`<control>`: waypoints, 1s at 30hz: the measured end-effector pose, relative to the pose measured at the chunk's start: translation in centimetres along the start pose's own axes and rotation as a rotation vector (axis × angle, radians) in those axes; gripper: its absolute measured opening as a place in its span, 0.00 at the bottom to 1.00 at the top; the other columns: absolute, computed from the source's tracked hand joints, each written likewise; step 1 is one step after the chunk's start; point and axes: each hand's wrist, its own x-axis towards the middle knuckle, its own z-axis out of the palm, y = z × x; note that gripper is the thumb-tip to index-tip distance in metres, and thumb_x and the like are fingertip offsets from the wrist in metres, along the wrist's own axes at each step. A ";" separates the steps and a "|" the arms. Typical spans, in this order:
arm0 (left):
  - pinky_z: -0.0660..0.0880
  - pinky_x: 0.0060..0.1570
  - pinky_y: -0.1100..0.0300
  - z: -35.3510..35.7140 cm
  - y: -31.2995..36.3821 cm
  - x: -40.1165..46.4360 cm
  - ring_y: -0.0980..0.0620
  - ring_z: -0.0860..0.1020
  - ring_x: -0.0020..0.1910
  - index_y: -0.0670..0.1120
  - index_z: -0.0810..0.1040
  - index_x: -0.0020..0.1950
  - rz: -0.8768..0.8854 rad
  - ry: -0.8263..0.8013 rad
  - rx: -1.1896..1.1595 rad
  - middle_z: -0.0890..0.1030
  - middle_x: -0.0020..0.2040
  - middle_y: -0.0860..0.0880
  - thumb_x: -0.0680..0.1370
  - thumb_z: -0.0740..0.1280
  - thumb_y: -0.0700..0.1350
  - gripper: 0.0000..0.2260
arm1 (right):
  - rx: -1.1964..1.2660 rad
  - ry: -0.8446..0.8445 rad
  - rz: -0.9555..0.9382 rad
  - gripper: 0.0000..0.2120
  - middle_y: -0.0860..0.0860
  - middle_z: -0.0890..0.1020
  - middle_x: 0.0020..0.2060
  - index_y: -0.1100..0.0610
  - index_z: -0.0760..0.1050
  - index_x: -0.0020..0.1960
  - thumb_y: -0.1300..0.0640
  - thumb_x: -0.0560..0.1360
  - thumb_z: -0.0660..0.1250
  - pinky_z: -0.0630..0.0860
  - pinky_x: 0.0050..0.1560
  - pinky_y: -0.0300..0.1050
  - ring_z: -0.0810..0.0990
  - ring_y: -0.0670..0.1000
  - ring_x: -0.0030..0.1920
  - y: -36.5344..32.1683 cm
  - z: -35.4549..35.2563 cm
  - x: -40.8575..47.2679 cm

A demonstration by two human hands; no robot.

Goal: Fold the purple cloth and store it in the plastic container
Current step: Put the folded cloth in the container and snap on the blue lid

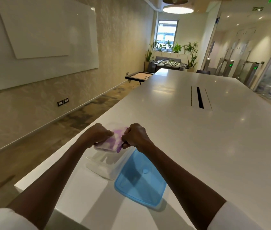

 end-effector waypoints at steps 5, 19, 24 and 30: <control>0.75 0.41 0.53 1.1 -0.1 1.0 0.36 0.81 0.50 0.32 0.78 0.52 -0.005 -0.059 0.153 0.81 0.52 0.33 0.77 0.67 0.47 0.17 | -0.410 -0.062 -0.066 0.03 0.59 0.85 0.43 0.63 0.77 0.43 0.63 0.73 0.68 0.80 0.38 0.46 0.85 0.57 0.41 -0.8 1.2 1.2; 0.72 0.56 0.57 2.5 -0.5 2.3 0.43 0.79 0.59 0.39 0.79 0.61 0.316 0.040 0.504 0.82 0.60 0.41 0.74 0.71 0.50 0.20 | -0.778 -0.231 -0.212 0.06 0.52 0.79 0.28 0.66 0.80 0.42 0.62 0.73 0.71 0.70 0.24 0.35 0.77 0.46 0.25 -2.2 0.7 3.6; 0.71 0.51 0.59 4.2 -0.3 2.2 0.43 0.80 0.55 0.44 0.77 0.64 0.424 -0.119 0.563 0.83 0.58 0.42 0.76 0.68 0.46 0.17 | -0.824 -0.162 -0.345 0.11 0.52 0.75 0.33 0.66 0.80 0.50 0.57 0.76 0.69 0.62 0.24 0.36 0.70 0.48 0.28 -1.0 0.6 3.6; 0.75 0.58 0.50 4.2 0.0 1.9 0.43 0.79 0.54 0.42 0.78 0.59 0.438 -0.321 0.734 0.80 0.57 0.43 0.78 0.65 0.45 0.12 | -0.762 -0.116 -0.310 0.07 0.50 0.69 0.25 0.64 0.77 0.37 0.64 0.73 0.68 0.61 0.23 0.38 0.73 0.53 0.32 0.1 0.4 3.6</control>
